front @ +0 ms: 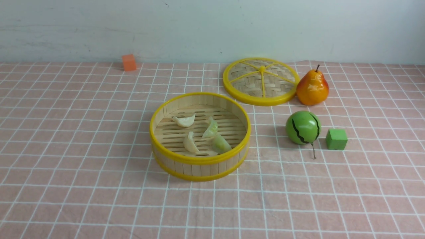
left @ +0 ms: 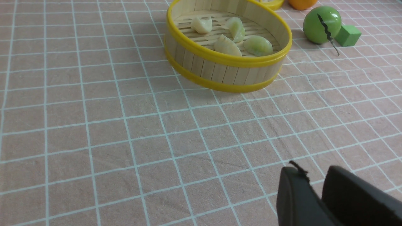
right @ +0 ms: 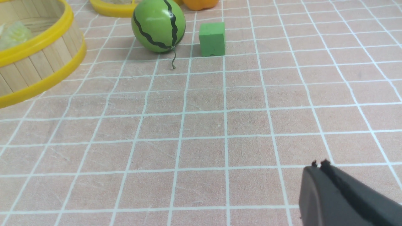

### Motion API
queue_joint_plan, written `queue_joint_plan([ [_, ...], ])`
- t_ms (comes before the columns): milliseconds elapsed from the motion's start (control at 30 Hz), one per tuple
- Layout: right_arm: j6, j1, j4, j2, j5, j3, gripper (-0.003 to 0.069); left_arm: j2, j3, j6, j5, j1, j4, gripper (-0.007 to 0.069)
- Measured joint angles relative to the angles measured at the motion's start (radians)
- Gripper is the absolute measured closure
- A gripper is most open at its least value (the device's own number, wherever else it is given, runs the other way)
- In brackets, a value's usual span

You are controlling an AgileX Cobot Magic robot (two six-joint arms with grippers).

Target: Put the dumplings into the steamer on the table with the pink tablecloth.

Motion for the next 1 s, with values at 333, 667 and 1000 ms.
queue_joint_plan([
  [333, 0.000, 0.000, 0.000, 0.000, 0.000, 0.000, 0.0669, 0.000, 0.000, 0.000, 0.000, 0.000, 0.000, 0.0491],
  [667, 0.001, 0.000, 0.000, 0.000, 0.000, 0.000, 0.0659, 0.000, 0.000, 0.000, 0.000, 0.000, 0.000, 0.0491],
  [1000, 0.002, 0.000, 0.000, 0.000, 0.000, 0.000, 0.0651, 0.000, 0.000, 0.000, 0.000, 0.000, 0.000, 0.0491],
])
